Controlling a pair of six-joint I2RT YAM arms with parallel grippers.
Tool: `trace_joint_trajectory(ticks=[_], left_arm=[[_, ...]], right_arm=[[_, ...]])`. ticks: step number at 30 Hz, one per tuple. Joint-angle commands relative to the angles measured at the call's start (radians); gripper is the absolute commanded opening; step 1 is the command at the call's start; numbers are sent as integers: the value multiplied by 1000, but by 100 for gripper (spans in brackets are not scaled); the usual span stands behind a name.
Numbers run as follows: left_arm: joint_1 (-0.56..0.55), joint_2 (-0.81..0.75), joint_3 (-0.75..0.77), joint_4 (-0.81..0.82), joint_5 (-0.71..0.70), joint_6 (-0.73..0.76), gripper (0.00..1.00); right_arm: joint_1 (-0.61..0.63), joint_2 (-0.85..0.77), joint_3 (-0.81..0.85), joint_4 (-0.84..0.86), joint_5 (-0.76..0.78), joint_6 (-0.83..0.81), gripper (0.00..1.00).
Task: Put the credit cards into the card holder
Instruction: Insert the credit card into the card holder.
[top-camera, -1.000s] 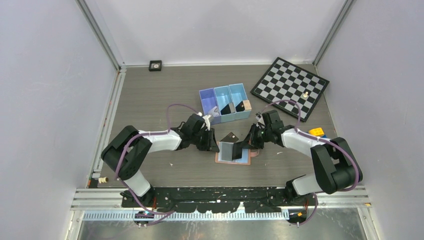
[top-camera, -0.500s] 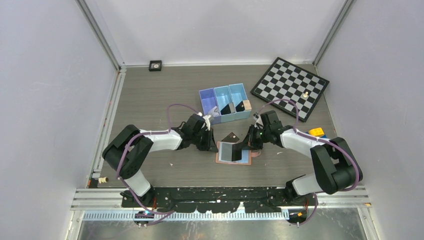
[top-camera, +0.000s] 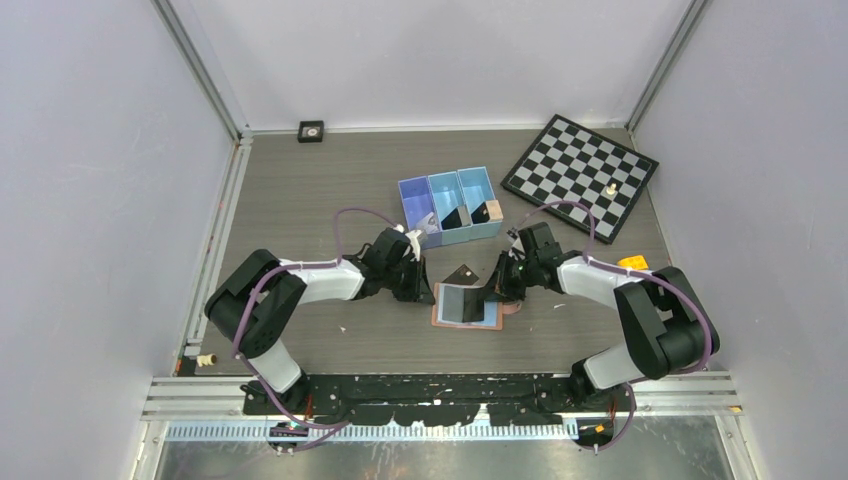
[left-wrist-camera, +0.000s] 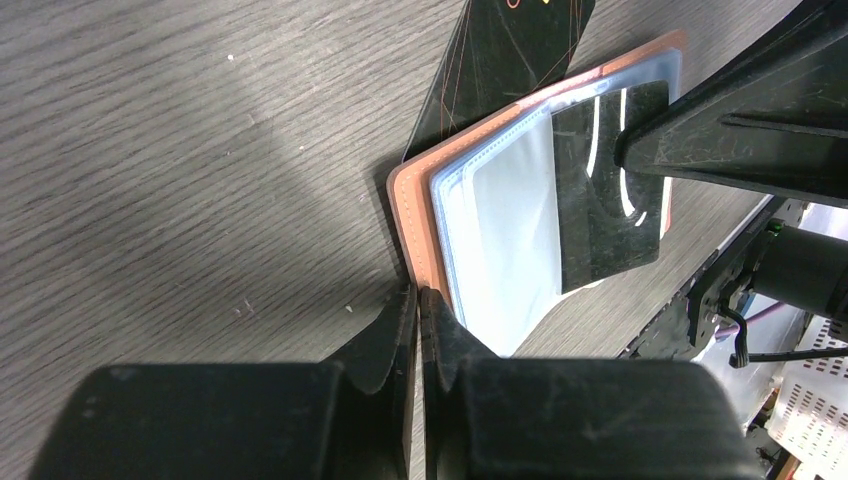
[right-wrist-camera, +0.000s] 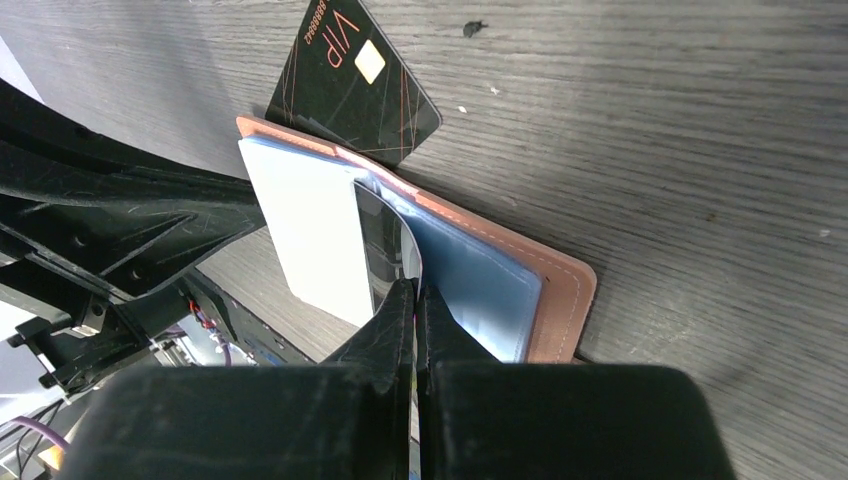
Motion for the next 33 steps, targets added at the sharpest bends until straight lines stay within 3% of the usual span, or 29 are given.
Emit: trace_joint_trajectory(ticks=[1,23,27,33], left_arm=[[-7,12,9,-27,-25,12,5],[-7,5,9,-25,-15,5,0],[-7,-5,0,-22,-18,7,0],[-8,-15,-21,-13,-45,-9,0]], right_arm=[[19,28,-13,3,92,-3,1],[115,121,23,81,167,103,1],[137,116,33,88,191,121,6],[140,39,44,5,249,108,25]])
